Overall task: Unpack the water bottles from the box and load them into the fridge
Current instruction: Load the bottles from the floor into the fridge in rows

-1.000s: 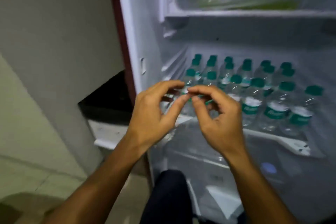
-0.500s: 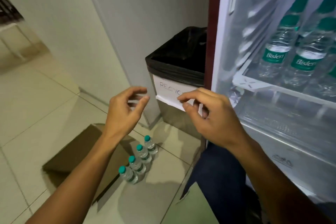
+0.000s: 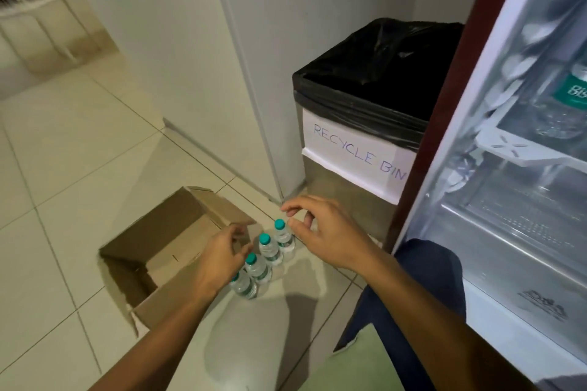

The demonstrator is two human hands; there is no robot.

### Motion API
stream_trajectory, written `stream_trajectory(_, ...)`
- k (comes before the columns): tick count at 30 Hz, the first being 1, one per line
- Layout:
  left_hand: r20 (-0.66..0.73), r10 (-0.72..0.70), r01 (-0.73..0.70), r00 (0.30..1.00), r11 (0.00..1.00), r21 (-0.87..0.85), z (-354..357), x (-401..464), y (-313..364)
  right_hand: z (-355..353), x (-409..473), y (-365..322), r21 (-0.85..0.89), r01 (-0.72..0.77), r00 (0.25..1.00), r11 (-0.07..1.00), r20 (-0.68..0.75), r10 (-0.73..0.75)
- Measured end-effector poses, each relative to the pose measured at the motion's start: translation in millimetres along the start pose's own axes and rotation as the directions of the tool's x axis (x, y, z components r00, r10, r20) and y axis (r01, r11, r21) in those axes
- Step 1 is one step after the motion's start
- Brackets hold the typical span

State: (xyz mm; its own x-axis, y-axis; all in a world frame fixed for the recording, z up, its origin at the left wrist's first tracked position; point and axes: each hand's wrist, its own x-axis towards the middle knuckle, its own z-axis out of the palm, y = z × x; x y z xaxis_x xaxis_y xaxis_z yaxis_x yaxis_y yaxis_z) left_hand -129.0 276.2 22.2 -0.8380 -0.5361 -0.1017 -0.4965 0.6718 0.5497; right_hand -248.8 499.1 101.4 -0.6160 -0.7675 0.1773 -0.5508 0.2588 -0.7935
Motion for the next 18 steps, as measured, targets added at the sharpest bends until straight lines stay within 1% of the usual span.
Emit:
stream_trajectory(4,0.033,-0.131,0.131,0.991,0.991,0.004,21.8,-0.8,-26.4,33.4,8.3,15.4,-0.009,-0.071,0.990,0.997,0.118,0.072)
stream_trajectory(7,0.113,-0.199,0.200,0.974,0.980,-0.003,37.3,0.8,-43.2,51.7,11.9,26.1,-0.015,-0.101,0.982,0.995,0.162,0.102)
stream_trajectory(9,0.155,-0.228,0.230,0.961,0.973,0.005,46.5,3.2,-55.2,61.3,14.3,31.5,-0.030,-0.110,0.975,0.993,0.188,0.114)
stream_trajectory(13,0.198,-0.278,0.280,0.940,0.960,0.019,62.3,9.5,-71.4,74.4,18.7,41.3,-0.079,-0.155,0.957,0.985,0.234,0.169)
stream_trajectory(18,0.210,-0.299,0.304,0.931,0.953,0.008,79.8,18.7,-80.5,86.7,21.6,51.6,-0.107,-0.189,0.936,0.976,0.279,0.212)
